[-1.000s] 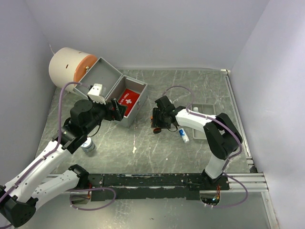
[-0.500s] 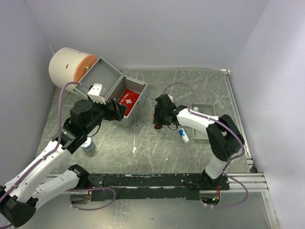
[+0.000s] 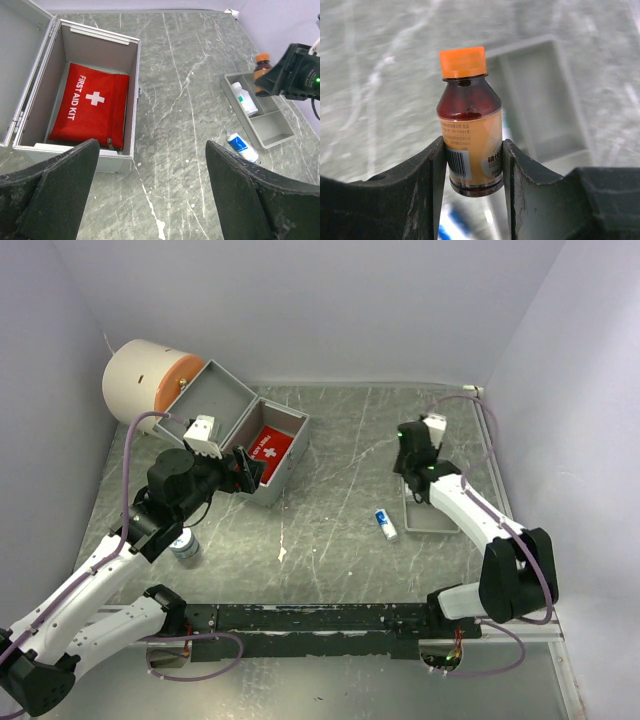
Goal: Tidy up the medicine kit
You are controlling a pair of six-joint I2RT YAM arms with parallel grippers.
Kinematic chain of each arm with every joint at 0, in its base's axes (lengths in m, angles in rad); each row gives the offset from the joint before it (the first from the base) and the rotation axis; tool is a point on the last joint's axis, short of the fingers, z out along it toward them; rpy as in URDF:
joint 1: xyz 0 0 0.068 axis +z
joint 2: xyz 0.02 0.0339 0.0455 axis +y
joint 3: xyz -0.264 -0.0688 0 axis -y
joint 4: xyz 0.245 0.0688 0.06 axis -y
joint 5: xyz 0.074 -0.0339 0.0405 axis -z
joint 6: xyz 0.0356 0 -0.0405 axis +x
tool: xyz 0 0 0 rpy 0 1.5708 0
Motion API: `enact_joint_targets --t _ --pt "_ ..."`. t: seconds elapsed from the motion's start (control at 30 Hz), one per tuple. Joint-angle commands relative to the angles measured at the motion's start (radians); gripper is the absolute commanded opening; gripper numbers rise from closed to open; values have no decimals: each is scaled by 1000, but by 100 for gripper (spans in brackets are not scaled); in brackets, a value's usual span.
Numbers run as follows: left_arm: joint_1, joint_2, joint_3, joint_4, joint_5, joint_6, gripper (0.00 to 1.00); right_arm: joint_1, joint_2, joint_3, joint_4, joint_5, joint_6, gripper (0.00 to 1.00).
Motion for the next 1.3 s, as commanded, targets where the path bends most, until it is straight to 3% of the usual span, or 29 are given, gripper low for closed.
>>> enact_joint_targets --t 0.0,0.27,0.5,0.8,0.9,1.03,1.27 --pt "0 1 4 8 -8 -2 98 -132 -77 -65 37 80 -80 34" --pt "0 7 2 31 15 -14 98 -307 -73 -144 72 -19 -81 34" --pt "-1 6 2 26 19 -12 98 -317 39 -95 85 22 -215 33" --pt "-1 6 6 11 6 -4 98 -317 144 -98 151 -98 -235 34" --pt "-1 8 4 13 4 -7 98 -318 175 -82 127 -114 -215 40" --pt "-1 13 3 19 14 -4 98 -318 215 -49 77 -99 -167 55" --pt "-1 17 8 12 9 -4 98 -317 140 -14 13 -103 -120 61"
